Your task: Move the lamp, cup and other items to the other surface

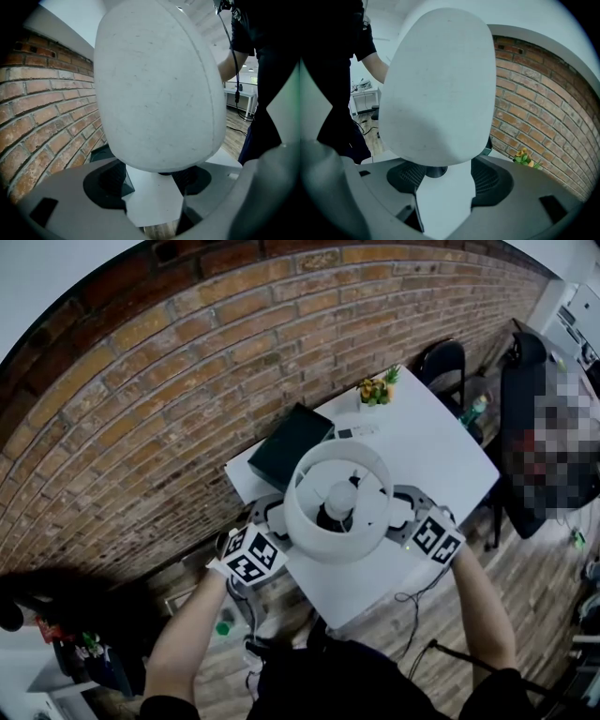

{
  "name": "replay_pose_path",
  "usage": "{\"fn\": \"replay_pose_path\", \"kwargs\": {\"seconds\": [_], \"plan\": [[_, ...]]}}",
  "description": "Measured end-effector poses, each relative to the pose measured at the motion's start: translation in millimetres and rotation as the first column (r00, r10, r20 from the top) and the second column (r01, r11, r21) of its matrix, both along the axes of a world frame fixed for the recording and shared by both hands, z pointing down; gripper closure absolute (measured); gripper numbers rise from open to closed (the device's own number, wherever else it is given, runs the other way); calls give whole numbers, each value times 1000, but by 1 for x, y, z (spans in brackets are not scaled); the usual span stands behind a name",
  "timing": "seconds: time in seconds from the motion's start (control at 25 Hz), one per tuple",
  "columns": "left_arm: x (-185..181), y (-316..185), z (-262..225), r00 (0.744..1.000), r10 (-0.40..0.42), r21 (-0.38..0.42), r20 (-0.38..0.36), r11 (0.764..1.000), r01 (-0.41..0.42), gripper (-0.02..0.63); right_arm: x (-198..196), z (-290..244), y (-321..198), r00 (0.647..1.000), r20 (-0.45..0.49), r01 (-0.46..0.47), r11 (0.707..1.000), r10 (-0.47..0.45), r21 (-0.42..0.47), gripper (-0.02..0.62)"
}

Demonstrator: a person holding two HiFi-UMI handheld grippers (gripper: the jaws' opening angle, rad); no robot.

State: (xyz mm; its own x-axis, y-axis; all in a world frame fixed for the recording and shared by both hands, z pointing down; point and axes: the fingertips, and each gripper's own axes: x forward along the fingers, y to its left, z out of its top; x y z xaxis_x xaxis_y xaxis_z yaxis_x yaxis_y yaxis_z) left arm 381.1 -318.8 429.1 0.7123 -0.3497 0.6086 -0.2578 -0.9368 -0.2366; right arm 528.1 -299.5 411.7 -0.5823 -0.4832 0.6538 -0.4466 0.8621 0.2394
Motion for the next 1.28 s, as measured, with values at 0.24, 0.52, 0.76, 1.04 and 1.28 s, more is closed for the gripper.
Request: {"fn": "replay_pose_path", "kwargs": {"seconds": [0.24, 0.52, 0.76, 1.04, 1.28], "plan": [[4, -6, 18, 999, 6, 2, 50, 1000, -7, 307, 6, 21, -6, 1000, -29, 9, 1000, -9, -10, 290], [8, -12, 21, 1000, -26, -2, 8, 1000, 26, 307, 8, 23, -10, 1000, 25, -10, 1000, 10, -20, 300], [8, 4, 32, 999, -28, -35, 20, 999, 29, 307, 19, 30, 3, 994, 69, -86, 994, 90, -66, 293], [-22, 28, 37, 994, -112, -83, -17, 990, 110, 307, 18, 44, 35, 988, 91, -115, 987, 125, -108, 302], [-62, 65, 37, 976, -209, -90, -60, 975, 204, 307, -27, 63, 71, 989, 103, -92, 986, 107, -143, 311]]}}
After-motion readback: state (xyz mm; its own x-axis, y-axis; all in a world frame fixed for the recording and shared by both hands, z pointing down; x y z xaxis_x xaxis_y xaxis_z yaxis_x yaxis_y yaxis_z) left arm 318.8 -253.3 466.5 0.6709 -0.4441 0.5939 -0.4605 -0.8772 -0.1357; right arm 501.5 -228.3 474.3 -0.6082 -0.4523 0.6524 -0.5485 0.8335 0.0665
